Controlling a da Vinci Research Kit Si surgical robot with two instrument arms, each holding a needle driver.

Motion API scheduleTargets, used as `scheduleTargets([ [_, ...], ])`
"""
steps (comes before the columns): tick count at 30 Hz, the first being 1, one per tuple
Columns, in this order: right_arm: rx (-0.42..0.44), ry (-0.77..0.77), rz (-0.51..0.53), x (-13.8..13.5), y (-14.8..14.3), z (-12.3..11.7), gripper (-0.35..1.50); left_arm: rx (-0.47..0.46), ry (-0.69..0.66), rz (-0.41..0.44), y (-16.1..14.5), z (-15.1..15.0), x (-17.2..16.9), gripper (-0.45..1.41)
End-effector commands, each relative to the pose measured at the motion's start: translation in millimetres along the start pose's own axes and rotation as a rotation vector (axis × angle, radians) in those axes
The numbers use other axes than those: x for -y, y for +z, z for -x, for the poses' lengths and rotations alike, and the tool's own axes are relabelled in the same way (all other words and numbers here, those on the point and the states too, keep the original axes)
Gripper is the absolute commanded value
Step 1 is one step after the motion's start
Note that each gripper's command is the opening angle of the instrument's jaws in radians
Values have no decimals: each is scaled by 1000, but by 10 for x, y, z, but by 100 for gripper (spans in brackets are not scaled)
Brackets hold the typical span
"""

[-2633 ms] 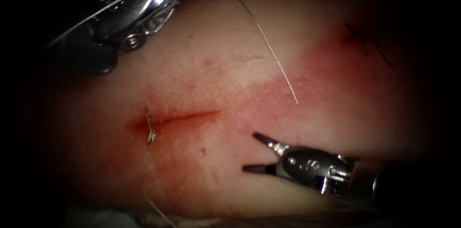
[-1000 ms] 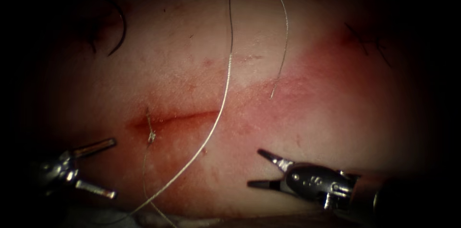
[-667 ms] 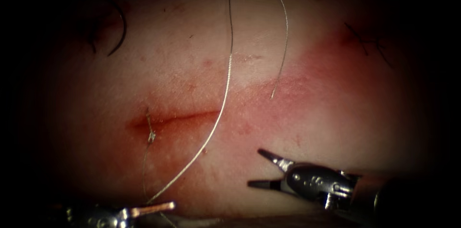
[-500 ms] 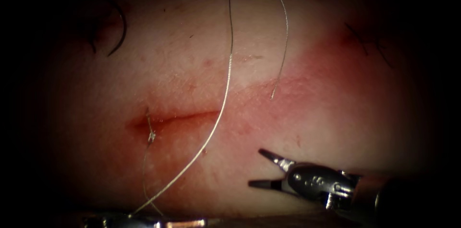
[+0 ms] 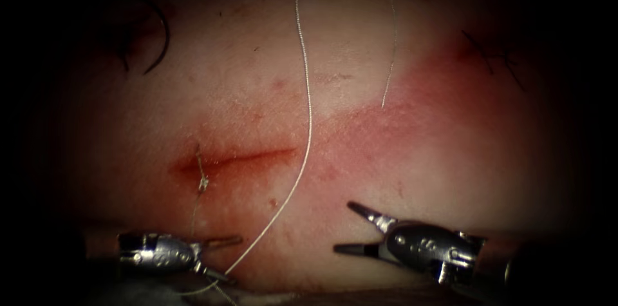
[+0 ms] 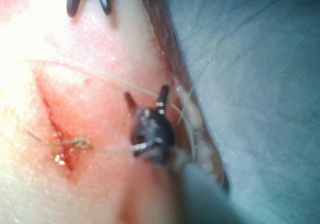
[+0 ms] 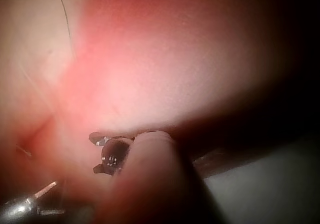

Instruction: Wound Closure

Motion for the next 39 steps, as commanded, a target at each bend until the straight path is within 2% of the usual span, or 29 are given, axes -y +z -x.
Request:
scheduleTargets([
  [1,-1,3,-3,7,9,3,148,5,-6,22,8,4,-12,69],
  [6,-5,2,-3,8,9,4,148,14,-14,54,-2,-6,-26,64],
  [11,-5,1,-2,9,9,4,148,57,6,46,-25,-3,-21,59],
  [17,-5,-1,-2,10,10,6,148,62,12,34,-43,0,-30,56],
  [19,-5,-2,-1,11,11,8,148,55,0,-26,-50,-8,-30,56],
  [20,-5,-2,-1,11,11,8,148,55,0,-26,-50,-8,-30,56],
  [21,-5,-2,-1,10,11,8,148,3,19,-93,-54,-19,-30,46],
  [22,-5,-2,-1,10,11,8,148,3,19,-93,-54,-19,-30,46],
  [23,-5,-2,0,10,11,8,148,-79,28,-161,-46,-31,-41,44],
  [26,-5,-2,0,10,11,9,148,-127,59,-186,-40,-39,-47,44],
  [28,-5,-3,0,10,11,9,148,-147,97,-213,-32,-55,-50,44],
  [33,-5,-3,-1,9,10,9,148,-160,141,-127,-10,-68,-60,44],
  [39,-5,3,-1,10,10,9,148,5,188,1,13,-53,-68,46],
])
